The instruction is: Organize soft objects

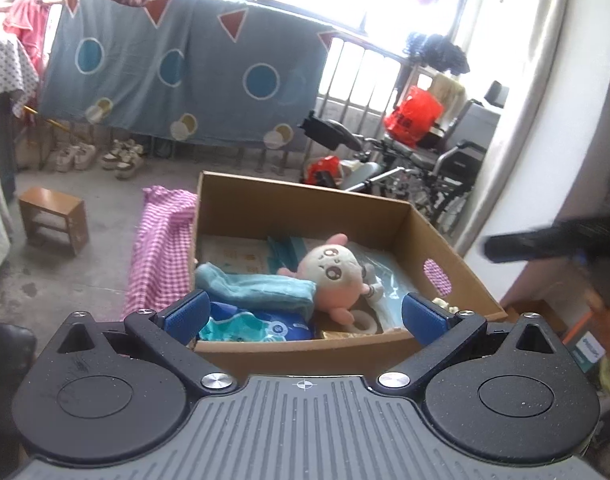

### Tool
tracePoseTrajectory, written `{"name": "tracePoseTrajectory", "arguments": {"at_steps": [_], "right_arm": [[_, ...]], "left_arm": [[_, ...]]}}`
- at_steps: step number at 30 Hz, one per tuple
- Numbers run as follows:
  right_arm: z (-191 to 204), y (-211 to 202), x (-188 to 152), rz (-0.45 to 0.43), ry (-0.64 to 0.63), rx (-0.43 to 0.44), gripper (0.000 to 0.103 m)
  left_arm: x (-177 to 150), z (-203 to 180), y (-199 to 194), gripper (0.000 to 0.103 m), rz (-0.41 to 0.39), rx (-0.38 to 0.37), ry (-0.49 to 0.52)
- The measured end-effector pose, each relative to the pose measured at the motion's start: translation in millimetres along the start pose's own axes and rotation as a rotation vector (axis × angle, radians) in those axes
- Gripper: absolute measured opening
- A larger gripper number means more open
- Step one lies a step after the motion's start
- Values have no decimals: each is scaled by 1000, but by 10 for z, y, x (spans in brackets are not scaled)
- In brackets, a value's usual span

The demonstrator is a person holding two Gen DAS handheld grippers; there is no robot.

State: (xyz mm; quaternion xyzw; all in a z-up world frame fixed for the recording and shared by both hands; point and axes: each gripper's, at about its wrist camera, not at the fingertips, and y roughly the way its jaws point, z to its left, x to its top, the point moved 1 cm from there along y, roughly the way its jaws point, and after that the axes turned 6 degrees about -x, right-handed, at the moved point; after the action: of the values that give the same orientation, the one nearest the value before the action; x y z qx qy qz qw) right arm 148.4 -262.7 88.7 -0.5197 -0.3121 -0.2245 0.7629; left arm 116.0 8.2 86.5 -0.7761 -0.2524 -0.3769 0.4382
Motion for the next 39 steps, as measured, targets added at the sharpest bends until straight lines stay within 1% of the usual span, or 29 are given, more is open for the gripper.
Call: {"name": "tracePoseTrajectory", "arguments": {"at_steps": [1, 2, 3, 5, 8, 9, 10, 13, 15, 17, 18, 19, 21, 23, 25, 27, 32, 39], "right_arm": [[46, -111, -90, -43, 4, -13, 96], [80, -197, -173, -75, 8, -23, 101], [109, -251, -256, -102, 14, -34, 103], [162, -326, -426, -140, 37, -72, 103], [195, -325, -594, -168, 71, -154, 103], [217, -303, -647, -170, 80, -189, 103], [225, -273, -676, -171, 88, -231, 103], [250, -242, -712, -181, 92, -350, 103], [277, -229, -717, -189, 87, -400, 103], [322, -165, -693, -177, 81, -456, 103], [348, -127, -702, -171, 72, -475, 103], [373, -87, -702, -166, 59, -485, 103], [412, -20, -714, -153, 36, -482, 103], [448, 41, -713, -131, 27, -475, 103], [476, 82, -702, -120, 11, -454, 103], [500, 97, -696, -115, 2, -452, 103], [454, 177, -684, -92, 15, -465, 103], [414, 232, -685, -70, 18, -477, 103]], "left_arm": [[4, -27, -5, 103, 4, 13, 1], [7, -62, -2, 103, 13, 27, 4], [4, -96, 12, 103, 25, 36, 10], [-9, -185, 79, 103, 70, 68, 36], [-79, -300, 189, 103, 112, 166, 42], [-93, -310, 224, 103, 125, 188, 33], [-106, -313, 264, 103, 138, 205, 19], [-127, -294, 387, 103, 192, 221, -15], [-150, -315, 443, 103, 193, 251, -1], [-173, -392, 472, 103, 183, 317, 47], [-180, -428, 493, 103, 185, 335, 72], [-179, -465, 507, 103, 195, 347, 87], [-162, -497, 530, 103, 215, 343, 82], [-139, -510, 529, 103, 220, 338, 68], [-114, -525, 550, 103, 222, 347, 63], [-91, -532, 570, 103, 222, 359, 60], [-58, -520, 585, 103, 217, 362, 46], [-67, -521, 638, 103, 234, 369, 50]]}}
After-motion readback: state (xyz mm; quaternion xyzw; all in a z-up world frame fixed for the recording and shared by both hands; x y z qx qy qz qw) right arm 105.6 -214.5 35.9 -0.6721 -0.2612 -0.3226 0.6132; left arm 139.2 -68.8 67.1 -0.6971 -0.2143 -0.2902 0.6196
